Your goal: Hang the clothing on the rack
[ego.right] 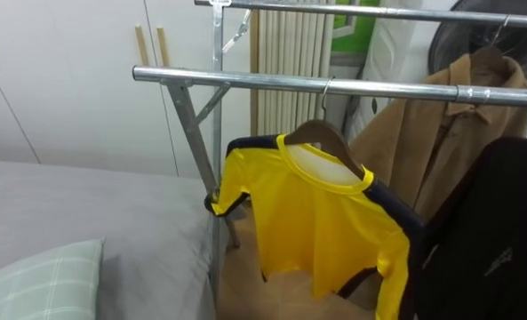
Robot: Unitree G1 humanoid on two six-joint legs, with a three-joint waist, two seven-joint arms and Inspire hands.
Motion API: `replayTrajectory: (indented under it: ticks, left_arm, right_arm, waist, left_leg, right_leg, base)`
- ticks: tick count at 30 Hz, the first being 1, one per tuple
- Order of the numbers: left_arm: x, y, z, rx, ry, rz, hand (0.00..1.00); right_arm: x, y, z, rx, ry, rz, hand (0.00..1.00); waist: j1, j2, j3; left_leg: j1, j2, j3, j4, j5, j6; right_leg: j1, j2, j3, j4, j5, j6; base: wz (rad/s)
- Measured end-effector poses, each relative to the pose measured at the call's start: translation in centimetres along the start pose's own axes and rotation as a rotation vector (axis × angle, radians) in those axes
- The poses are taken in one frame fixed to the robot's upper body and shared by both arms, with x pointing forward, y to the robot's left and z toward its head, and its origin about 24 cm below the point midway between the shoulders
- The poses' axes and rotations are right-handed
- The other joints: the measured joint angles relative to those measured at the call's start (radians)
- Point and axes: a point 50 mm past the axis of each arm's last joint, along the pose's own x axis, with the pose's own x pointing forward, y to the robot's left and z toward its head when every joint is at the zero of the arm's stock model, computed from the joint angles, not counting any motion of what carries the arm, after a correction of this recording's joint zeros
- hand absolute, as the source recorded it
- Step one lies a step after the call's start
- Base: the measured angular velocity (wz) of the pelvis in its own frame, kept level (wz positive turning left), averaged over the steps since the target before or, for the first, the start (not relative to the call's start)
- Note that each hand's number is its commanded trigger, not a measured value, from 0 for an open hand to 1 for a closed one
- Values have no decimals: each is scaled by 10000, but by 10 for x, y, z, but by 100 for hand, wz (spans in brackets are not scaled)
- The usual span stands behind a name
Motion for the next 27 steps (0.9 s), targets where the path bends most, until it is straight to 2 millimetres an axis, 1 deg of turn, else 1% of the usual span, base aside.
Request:
replayTrajectory:
  ticks: [7, 10, 12, 14, 15, 16, 18, 21, 27]
  left_arm:
    - [0, -2, 0, -86, 7, -300, 0]
    - [0, -3, 0, -363, 16, -407, 0]
    - [1, -3, 1, -495, 45, -513, 0]
    - [2, -4, 2, -875, 95, -725, 0]
    - [2, -4, 2, -1288, 174, -838, 0]
    - [2, -5, 2, -1467, 228, -916, 0]
    - [2, -7, -2, -1919, 412, -1192, 0]
    - [2, -8, -4, -2090, 516, -1429, 0]
    - [2, -7, -7, -2323, 567, -1499, 0]
  right_arm:
    - [0, 1, -5, 505, 209, 93, 0]
    - [0, 2, -5, 629, 221, 203, 0]
    - [0, 3, -5, 684, 211, 325, 0]
    - [0, 2, -6, 852, 203, 347, 0]
    - [0, 2, -6, 1056, 203, 379, 0]
    - [0, 2, -7, 1149, 212, 387, 0]
    - [-1, 2, -8, 1475, 217, 452, 0]
    - [-1, 2, -8, 1594, 183, 598, 0]
    - [-1, 3, -11, 1979, 305, 835, 0]
  waist:
    - [4, 36, -11]
    - [4, 68, -16]
    - [1, 113, -35]
    - [-9, 132, -28]
    - [-28, 134, -20]
    - [-34, 188, -37]
    - [-140, 182, -23]
    - [-282, 213, -32]
    - [-330, 170, -26]
  left_leg:
    - [-13, -2, 20, 10, 0, 2]
    - [-44, -3, 22, 7, 0, 2]
    - [-54, -3, 24, 16, 0, 2]
    - [-49, -6, 26, 15, 0, 2]
    - [-46, -8, 25, 13, 0, 2]
    - [-42, -8, 24, 14, 0, 2]
    - [-37, -9, 27, 25, 1, 3]
    - [-34, -10, 30, 40, 2, 4]
    - [-19, -6, 51, 97, 2, 5]
  right_leg:
    - [14, -52, -22, -23, -3, 5]
    - [-22, -40, -22, -20, -6, 9]
    - [-30, -18, -23, -16, -5, 7]
    - [-49, -18, -23, -17, -6, 8]
    - [-48, -9, -22, -20, -6, 9]
    - [-45, -8, -19, -22, -6, 8]
    - [-66, -8, -5, -16, -6, 9]
    - [-103, 3, 27, 0, -15, 8]
    - [-97, 7, 55, 21, -19, 5]
  base:
    - [0]
    - [0]
    - [0]
    - [0]
    - [0]
    - [0]
    - [0]
    - [-3]
    - [-1]
